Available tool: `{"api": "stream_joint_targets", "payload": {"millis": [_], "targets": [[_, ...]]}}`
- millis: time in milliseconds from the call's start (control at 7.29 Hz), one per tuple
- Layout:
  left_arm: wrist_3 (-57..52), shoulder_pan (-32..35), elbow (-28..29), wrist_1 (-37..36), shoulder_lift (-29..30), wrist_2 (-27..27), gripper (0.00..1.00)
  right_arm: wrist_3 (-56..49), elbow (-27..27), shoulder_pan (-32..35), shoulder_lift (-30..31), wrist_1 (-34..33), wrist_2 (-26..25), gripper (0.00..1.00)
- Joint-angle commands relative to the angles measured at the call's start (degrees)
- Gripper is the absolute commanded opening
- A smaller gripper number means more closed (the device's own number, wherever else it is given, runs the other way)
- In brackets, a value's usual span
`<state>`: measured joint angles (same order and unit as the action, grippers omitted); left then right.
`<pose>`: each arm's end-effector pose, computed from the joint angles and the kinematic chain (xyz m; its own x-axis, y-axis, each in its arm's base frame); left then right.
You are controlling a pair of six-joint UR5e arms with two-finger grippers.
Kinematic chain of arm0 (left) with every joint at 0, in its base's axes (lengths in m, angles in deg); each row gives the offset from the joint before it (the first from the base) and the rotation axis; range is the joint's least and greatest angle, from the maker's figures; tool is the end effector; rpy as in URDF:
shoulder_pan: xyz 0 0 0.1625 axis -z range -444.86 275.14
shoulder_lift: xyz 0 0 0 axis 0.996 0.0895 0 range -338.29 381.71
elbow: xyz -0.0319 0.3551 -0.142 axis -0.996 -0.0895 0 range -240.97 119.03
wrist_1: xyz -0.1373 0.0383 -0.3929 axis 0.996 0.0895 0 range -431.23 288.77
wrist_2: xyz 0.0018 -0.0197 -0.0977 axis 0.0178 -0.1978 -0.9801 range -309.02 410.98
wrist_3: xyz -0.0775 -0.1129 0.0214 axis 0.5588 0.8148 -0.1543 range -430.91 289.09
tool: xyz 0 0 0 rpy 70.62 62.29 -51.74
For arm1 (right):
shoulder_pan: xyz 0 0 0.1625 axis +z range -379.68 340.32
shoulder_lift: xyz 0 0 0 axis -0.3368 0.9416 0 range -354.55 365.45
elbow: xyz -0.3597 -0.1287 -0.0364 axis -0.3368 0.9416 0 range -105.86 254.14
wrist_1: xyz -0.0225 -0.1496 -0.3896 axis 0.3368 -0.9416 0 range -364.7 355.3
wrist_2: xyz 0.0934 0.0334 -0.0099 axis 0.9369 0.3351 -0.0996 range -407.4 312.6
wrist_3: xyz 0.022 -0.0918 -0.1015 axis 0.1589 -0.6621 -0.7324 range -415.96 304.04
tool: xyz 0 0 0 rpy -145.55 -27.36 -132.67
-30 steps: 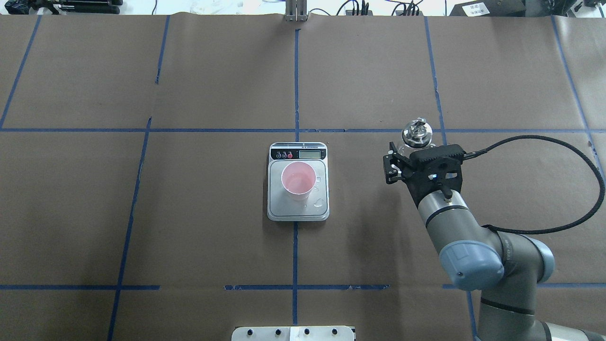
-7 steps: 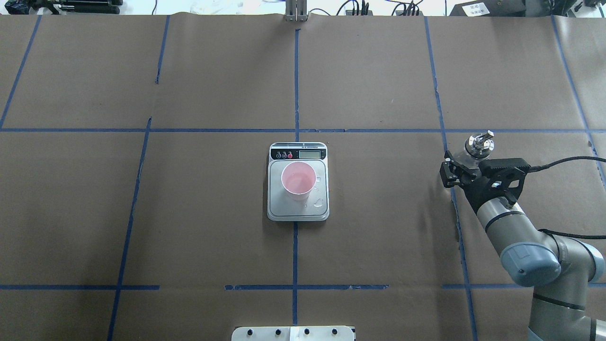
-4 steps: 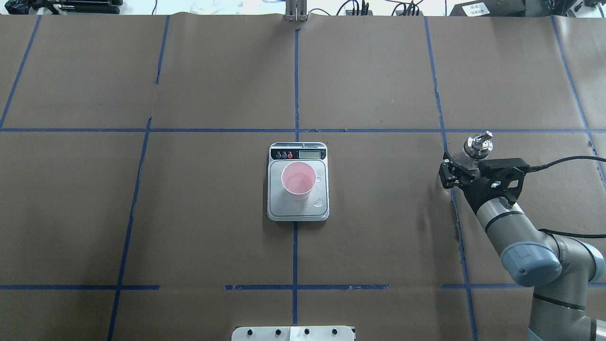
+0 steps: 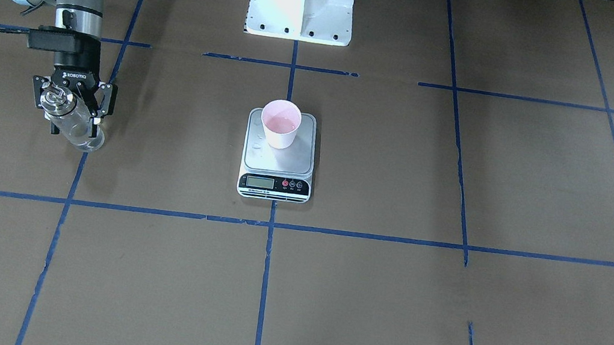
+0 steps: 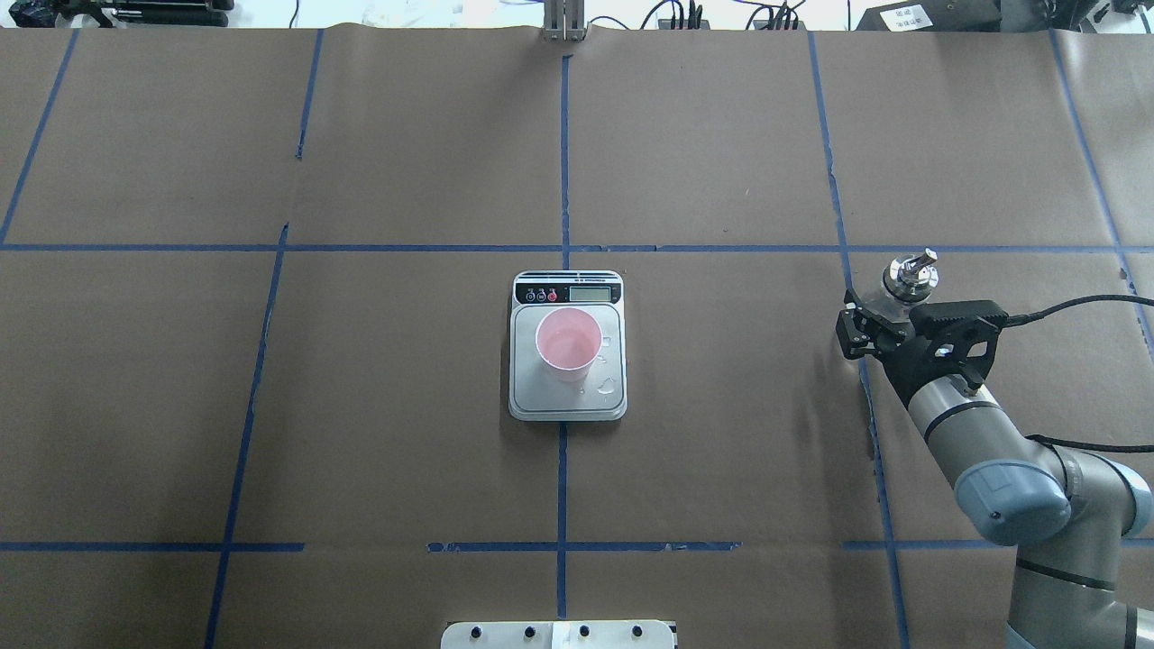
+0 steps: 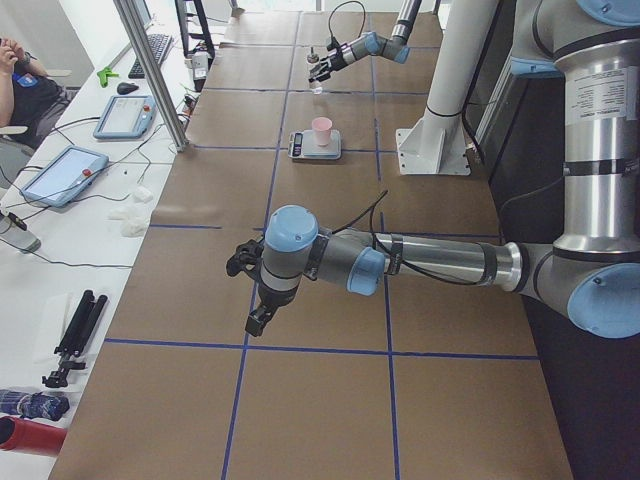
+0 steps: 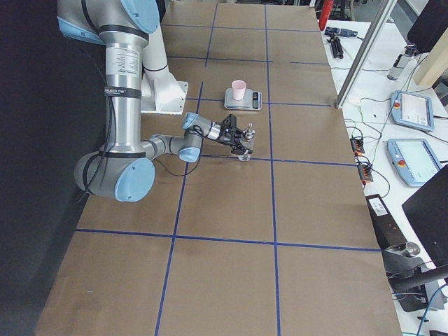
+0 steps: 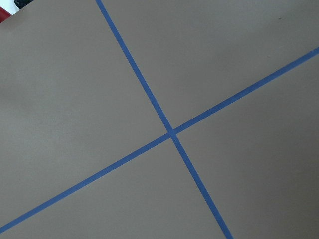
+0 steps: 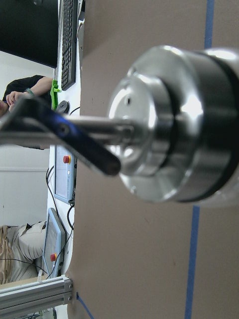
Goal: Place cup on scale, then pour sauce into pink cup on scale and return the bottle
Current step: 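Lower the bottle with the right gripper to its original spot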
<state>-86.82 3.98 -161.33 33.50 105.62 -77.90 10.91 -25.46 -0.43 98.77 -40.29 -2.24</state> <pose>-0.0366 -0.4845 0.5842 0.7392 0.4707 -0.4817 -0.2305 0.8489 0.4757 -0.4014 -0.3850 0.4635 0.7450 -0.0350 0.6662 -0.5672 0.4925 0.6601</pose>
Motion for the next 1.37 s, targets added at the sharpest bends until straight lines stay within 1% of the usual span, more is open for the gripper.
{"api": "stream_joint_targets", "payload": {"millis": [0, 137, 274, 823, 1235], "targets": [[0.0, 0.01, -0.1, 0.03, -0.06, 0.03, 1.0, -0.07, -0.07, 0.0, 0.02, 0.0, 0.02, 0.68], [0.0, 0.18, -0.27, 0.03, 0.03, 0.03, 1.0, -0.07, 0.11, 0.0, -0.07, 0.0, 0.02, 0.81], [-0.09, 0.19, -0.36, 0.03, 0.11, 0.03, 1.0, 0.02, 0.2, -0.09, -0.07, 0.0, 0.02, 1.0], [0.0, 0.19, -0.63, -0.05, 0.03, 0.03, 1.0, 0.11, 0.02, -0.43, 0.02, 0.0, 0.02, 1.0], [0.0, 0.19, -0.63, -0.05, 0.03, 0.03, 1.0, 0.9, -0.5, -3.6, 0.89, 0.17, -0.33, 1.0]]}}
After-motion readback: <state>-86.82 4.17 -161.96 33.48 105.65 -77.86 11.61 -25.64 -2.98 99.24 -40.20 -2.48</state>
